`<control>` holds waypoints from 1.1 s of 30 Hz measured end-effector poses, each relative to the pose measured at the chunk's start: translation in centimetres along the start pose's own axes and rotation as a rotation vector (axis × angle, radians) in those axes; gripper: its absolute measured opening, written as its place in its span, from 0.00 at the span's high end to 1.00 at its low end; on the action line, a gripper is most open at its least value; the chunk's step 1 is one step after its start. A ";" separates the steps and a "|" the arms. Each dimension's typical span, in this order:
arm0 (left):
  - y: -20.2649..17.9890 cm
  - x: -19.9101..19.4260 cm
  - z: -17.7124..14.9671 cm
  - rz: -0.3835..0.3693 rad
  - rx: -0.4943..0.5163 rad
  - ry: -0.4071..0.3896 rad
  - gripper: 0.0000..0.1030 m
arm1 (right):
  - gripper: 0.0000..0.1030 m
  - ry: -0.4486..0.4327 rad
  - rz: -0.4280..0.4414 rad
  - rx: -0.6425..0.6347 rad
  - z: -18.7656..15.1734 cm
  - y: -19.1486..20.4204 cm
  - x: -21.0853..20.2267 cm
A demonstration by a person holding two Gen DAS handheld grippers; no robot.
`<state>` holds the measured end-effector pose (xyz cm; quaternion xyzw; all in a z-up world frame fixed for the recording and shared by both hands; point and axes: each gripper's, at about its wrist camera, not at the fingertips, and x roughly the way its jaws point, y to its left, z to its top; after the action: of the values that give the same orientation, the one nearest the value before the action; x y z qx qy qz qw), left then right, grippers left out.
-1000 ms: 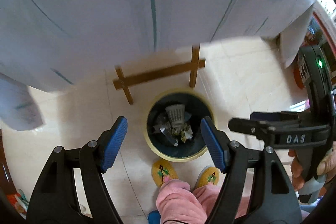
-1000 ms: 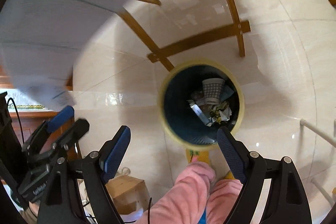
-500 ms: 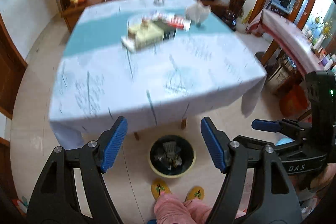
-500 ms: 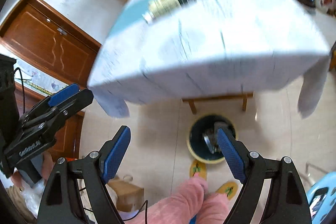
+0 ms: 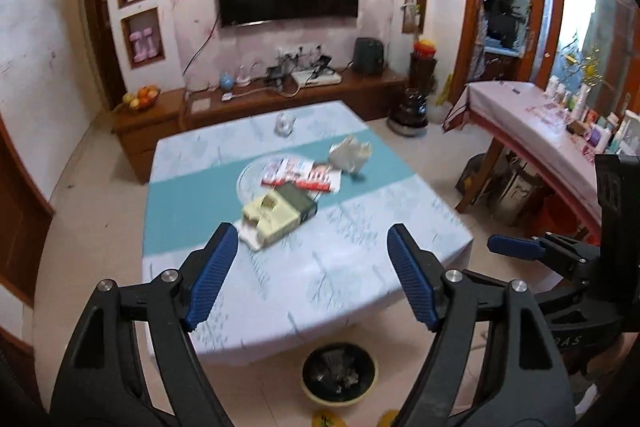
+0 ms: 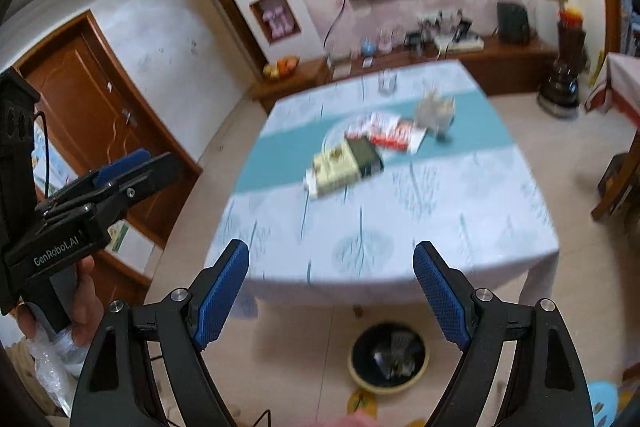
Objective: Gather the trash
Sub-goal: 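Raise both tools back over the remaining trash on the table, then grasp the crumpled tissue with the right tool while the left tool grasps the white plastic bag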
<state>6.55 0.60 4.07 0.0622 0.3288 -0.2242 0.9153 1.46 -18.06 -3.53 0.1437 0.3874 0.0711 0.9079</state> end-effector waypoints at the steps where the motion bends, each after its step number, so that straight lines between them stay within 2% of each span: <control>1: 0.1 0.1 0.9 -0.010 0.004 -0.003 0.27 | 0.17 -0.019 -0.008 -0.002 0.8 0.2 -0.3; 4: 0.2 0.3 3.5 -0.052 0.013 -0.018 0.27 | 0.17 -0.081 -0.042 -0.011 3.6 1.1 -1.4; 9: 0.8 0.5 6.9 -0.128 0.002 -0.085 0.26 | 0.17 -0.137 -0.098 -0.008 7.1 1.6 -1.8; 13: 2.3 2.5 8.6 -0.226 -0.067 -0.106 0.25 | 0.17 -0.148 -0.127 0.029 9.1 0.9 -0.9; 16: 3.3 4.4 9.6 -0.255 -0.105 -0.103 0.22 | 0.17 -0.135 -0.147 0.064 10.4 -0.7 0.8; 21: 5.0 10.4 11.9 -0.120 -0.113 -0.034 0.21 | 0.17 -0.071 -0.169 0.081 12.5 -4.3 5.2; 25: 5.9 16.4 14.1 0.055 -0.076 0.003 0.21 | 0.17 -0.008 -0.183 0.063 15.1 -8.3 10.8; 28: 6.4 21.1 16.2 0.112 -0.074 0.038 0.21 | 0.17 0.057 -0.176 0.032 17.8 -12.2 16.2; 30: 6.7 25.0 17.9 0.140 -0.088 0.097 0.21 | 0.17 0.097 -0.168 0.015 19.2 -14.3 19.7; 33: 7.1 30.6 20.0 0.150 -0.124 0.164 0.21 | 0.17 0.165 -0.140 -0.001 21.6 -17.5 25.5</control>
<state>42.08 -9.60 0.08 0.0479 0.4101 -0.1283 0.9017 34.99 -33.02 -12.22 0.1093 0.4697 0.0193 0.8758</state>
